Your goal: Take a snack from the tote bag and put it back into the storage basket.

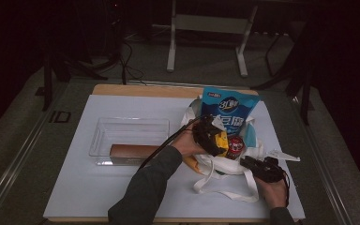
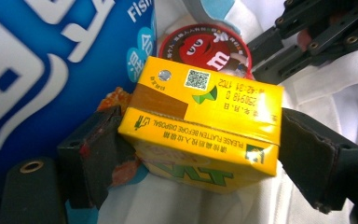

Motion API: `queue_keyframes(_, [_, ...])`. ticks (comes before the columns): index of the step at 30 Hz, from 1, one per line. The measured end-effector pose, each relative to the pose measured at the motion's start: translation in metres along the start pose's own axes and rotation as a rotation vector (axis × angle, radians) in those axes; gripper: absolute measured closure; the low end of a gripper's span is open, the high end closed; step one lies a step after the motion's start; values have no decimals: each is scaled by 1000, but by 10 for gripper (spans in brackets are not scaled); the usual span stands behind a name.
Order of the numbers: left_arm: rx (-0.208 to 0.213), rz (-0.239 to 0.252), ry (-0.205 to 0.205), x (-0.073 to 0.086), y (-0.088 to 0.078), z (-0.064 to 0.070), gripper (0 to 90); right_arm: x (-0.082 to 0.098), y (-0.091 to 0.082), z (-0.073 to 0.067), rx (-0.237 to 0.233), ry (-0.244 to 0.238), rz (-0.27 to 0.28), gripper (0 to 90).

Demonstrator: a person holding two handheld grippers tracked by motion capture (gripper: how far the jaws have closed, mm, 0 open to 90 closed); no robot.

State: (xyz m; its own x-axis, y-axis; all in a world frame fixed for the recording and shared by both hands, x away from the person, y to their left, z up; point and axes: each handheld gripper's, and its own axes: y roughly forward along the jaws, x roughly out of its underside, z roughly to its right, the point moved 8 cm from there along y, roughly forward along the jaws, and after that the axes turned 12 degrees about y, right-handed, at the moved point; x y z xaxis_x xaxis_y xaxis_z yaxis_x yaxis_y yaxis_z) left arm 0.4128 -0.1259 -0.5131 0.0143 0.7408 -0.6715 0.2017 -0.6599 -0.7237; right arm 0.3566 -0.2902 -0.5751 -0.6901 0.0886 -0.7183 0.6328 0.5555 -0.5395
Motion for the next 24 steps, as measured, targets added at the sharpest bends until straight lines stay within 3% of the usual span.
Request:
queue_keyframes(10, [18, 5, -12, 2, 8, 1, 196, 0, 0, 0, 0, -1, -1, 648])
queue_keyframes(20, [-28, 5, 10, 3, 11, 5, 234, 0, 0, 0, -2, -1, -1, 645])
queue_keyframes(24, [-23, 17, 10, 4, 9, 5, 263, 0, 0, 0, -3, -1, -1, 644])
